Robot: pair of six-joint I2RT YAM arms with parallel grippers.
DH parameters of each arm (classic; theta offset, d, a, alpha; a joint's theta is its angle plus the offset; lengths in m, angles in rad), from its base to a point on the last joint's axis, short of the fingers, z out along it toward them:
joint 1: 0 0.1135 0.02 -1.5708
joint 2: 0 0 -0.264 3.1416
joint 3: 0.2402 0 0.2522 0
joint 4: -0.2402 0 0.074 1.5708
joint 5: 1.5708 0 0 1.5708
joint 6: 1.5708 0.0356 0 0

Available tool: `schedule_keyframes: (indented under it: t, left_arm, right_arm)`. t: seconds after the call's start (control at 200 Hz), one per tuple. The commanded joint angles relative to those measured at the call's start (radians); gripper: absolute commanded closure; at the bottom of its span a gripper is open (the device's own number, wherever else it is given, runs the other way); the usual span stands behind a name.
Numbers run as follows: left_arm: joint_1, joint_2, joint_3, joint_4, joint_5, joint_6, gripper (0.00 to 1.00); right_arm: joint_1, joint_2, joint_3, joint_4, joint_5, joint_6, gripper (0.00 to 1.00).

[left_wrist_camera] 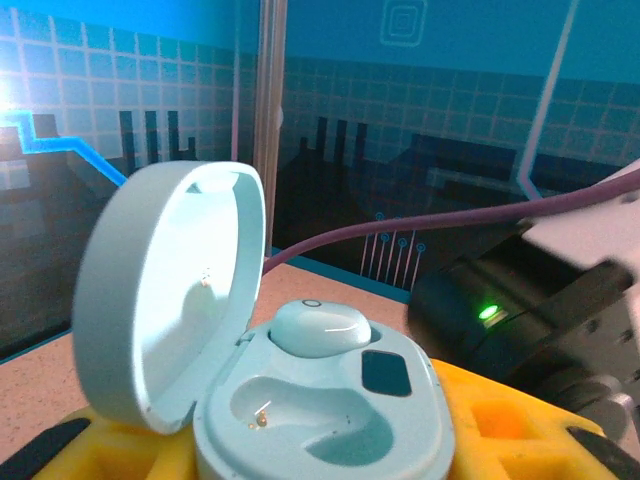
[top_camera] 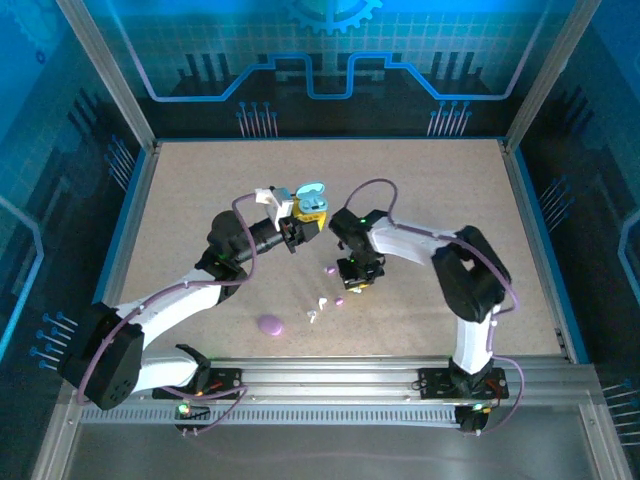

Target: Insert wireless bluetooth earbuds into charging case

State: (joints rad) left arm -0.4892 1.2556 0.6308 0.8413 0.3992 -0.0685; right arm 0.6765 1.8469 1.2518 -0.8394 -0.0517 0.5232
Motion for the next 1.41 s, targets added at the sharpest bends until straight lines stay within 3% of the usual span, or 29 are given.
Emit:
schedule_keyframes:
  t: [0.0, 0.23, 0.43, 0.55, 0.815, 1.401]
  left_arm:
    - [0.001, 0.007, 0.000, 0.006, -0.031, 0.025, 0.66]
    - [0.010, 0.091, 0.026, 0.046, -0.015, 0.013, 0.66]
    - [-0.014, 0.186, 0.062, 0.097, 0.003, 0.035, 0.66]
    - [-0.054, 0.227, 0.088, 0.107, -0.028, 0.073, 0.67]
    - [-0.128, 0.287, 0.100, 0.211, -0.106, 0.122, 0.66]
    - [-0.178, 0.306, 0.106, 0.278, -0.171, 0.141, 0.66]
  right_arm:
    - [-0.082, -0.179, -0.056, 0.098, -0.172, 0.017, 0.81]
    - [-0.299, -0.431, -0.101, 0.327, -0.690, 0.089, 0.80]
    - [-0.345, -0.454, 0.029, 0.379, -0.974, 0.113, 0.79]
    - [-0.344, -0.443, 0.065, 0.473, -1.057, 0.190, 0.79]
    - [-0.341, -0.418, 0.099, 0.465, -1.027, 0.201, 0.78]
    - [-0.258, -0.392, 0.202, 0.204, -0.637, 0.044, 0.78]
